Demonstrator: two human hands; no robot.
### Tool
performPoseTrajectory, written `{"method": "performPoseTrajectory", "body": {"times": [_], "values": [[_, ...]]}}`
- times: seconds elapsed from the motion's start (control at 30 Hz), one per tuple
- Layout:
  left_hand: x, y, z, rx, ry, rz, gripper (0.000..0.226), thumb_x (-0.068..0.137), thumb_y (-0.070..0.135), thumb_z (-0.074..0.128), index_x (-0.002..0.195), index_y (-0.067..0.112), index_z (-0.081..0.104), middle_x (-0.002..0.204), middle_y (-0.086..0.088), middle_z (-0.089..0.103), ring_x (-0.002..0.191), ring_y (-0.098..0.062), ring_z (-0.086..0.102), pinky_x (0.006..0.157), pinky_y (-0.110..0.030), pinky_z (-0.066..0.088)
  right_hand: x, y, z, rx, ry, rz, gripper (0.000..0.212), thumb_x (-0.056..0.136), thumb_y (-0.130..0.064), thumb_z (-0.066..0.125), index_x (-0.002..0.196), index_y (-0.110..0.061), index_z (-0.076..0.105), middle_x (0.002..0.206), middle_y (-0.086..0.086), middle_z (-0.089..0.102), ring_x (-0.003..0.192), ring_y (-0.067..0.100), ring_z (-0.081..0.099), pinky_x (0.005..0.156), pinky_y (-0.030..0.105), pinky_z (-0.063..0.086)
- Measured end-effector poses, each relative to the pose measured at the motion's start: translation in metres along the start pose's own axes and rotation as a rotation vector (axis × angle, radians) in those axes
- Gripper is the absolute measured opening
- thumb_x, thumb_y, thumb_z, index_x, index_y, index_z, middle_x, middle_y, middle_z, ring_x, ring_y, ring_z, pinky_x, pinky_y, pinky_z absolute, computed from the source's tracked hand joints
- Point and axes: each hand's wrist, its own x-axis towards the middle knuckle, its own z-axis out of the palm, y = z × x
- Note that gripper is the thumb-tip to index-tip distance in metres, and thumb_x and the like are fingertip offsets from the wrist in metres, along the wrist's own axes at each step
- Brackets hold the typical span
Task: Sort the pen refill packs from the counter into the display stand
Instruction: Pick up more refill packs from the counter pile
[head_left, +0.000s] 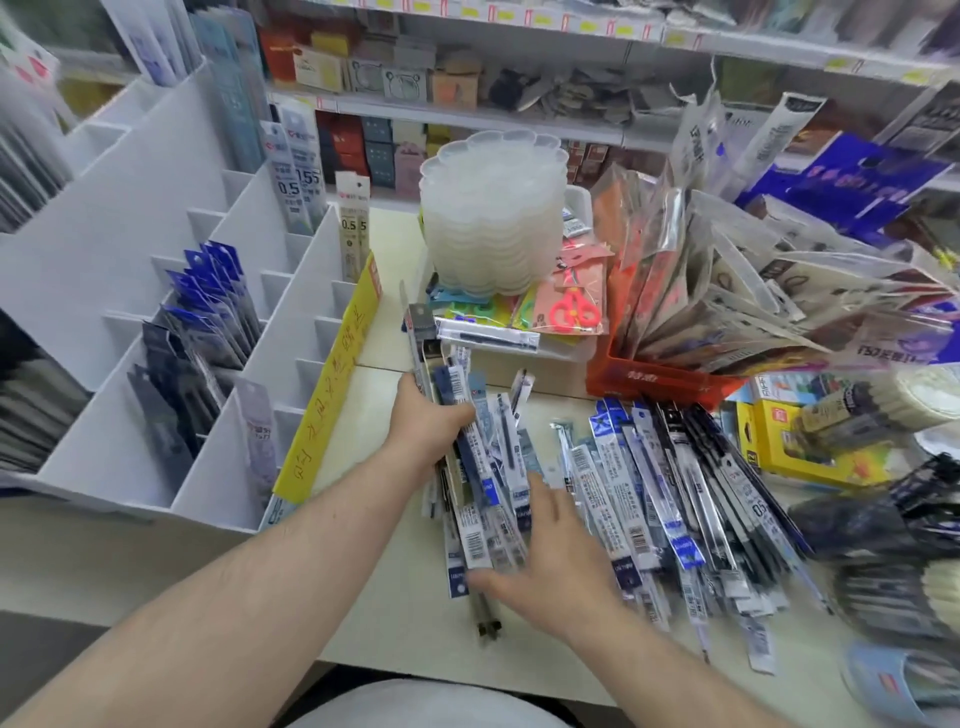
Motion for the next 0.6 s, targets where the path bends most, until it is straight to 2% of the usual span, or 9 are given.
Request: {"method": "performPoseTrajectory", "body": {"times": [0.1, 0.23, 0.3, 0.37, 0.43, 0.47, 0.53, 0.6], "values": [[-0.006, 0.009, -0.004, -0.044, -0.02, 0.134, 0.044, 0.079, -0.005, 0.07, 0.11, 0.019, 0.05, 0.095, 0.0, 0.067, 0.082, -0.013, 0.066, 0.069, -0.026, 0.052, 0.003, -0.011, 0.006, -0.061, -0.009, 0.083, 0.143, 0.06, -0.082, 0.069, 0.155, -0.02, -0.018, 0.158, 0.005, 0.014, 0.136, 0.026, 0.041, 0.108, 0.038, 0.039], [-0.015, 0.025, -0.007, -0.084, -0.049, 0.284, 0.045, 0.078, -0.009, 0.069, 0.103, 0.025, 0.051, 0.088, 0.004, 0.068, 0.073, -0.004, 0.066, 0.068, -0.02, 0.054, 0.013, -0.019, 0.016, -0.12, 0.031, 0.11, 0.142, 0.063, -0.079, 0.069, 0.155, -0.015, -0.019, 0.151, 0.009, 0.024, 0.136, 0.027, 0.037, 0.109, 0.037, 0.035], [-0.019, 0.034, -0.009, -0.085, -0.062, 0.346, 0.045, 0.077, -0.012, 0.068, 0.099, 0.024, 0.052, 0.081, 0.005, 0.067, 0.068, -0.003, 0.064, 0.066, -0.019, 0.053, 0.019, -0.02, 0.02, -0.181, 0.071, 0.095, 0.122, 0.074, -0.07, 0.064, 0.157, -0.015, -0.007, 0.144, 0.008, 0.034, 0.13, 0.026, 0.042, 0.105, 0.039, 0.038], [-0.023, 0.043, -0.013, -0.096, -0.062, 0.399, 0.045, 0.076, -0.014, 0.066, 0.099, 0.023, 0.052, 0.077, 0.007, 0.066, 0.066, -0.003, 0.063, 0.064, -0.019, 0.053, 0.026, -0.015, 0.018, -0.236, 0.115, 0.09, 0.085, 0.088, -0.056, 0.055, 0.154, -0.018, 0.019, 0.136, 0.006, 0.046, 0.121, 0.026, 0.051, 0.096, 0.04, 0.043], [-0.028, 0.052, -0.018, -0.11, -0.075, 0.446, 0.047, 0.077, -0.016, 0.065, 0.099, 0.023, 0.053, 0.078, 0.006, 0.066, 0.066, -0.002, 0.063, 0.063, -0.018, 0.053, 0.032, -0.006, 0.01, -0.248, 0.117, 0.098, 0.049, 0.094, -0.045, 0.049, 0.137, -0.022, 0.044, 0.125, 0.003, 0.056, 0.109, 0.024, 0.059, 0.086, 0.037, 0.048], [-0.03, 0.055, -0.021, -0.119, -0.086, 0.465, 0.048, 0.077, -0.016, 0.064, 0.1, 0.024, 0.053, 0.081, 0.005, 0.066, 0.067, 0.0, 0.063, 0.064, -0.017, 0.052, 0.035, -0.001, 0.005, -0.242, 0.111, 0.109, 0.037, 0.095, -0.04, 0.048, 0.127, -0.023, 0.051, 0.118, 0.002, 0.058, 0.104, 0.024, 0.061, 0.08, 0.035, 0.048], [-0.032, 0.059, -0.025, -0.131, -0.094, 0.492, 0.048, 0.076, -0.014, 0.068, 0.1, 0.025, 0.053, 0.083, 0.007, 0.066, 0.068, 0.002, 0.063, 0.065, -0.016, 0.051, 0.04, 0.01, -0.005, -0.24, 0.123, 0.147, 0.025, 0.094, -0.033, 0.048, 0.115, -0.023, 0.056, 0.111, 0.001, 0.061, 0.097, 0.024, 0.063, 0.071, 0.032, 0.043], [-0.034, 0.061, -0.029, -0.139, -0.082, 0.502, 0.041, 0.07, -0.001, 0.071, 0.099, 0.024, 0.054, 0.08, 0.01, 0.065, 0.068, 0.0, 0.062, 0.067, -0.019, 0.051, 0.045, 0.019, -0.016, -0.244, 0.161, 0.185, 0.022, 0.094, -0.033, 0.049, 0.111, -0.022, 0.057, 0.11, 0.002, 0.062, 0.098, 0.027, 0.064, 0.069, 0.033, 0.039]]}}
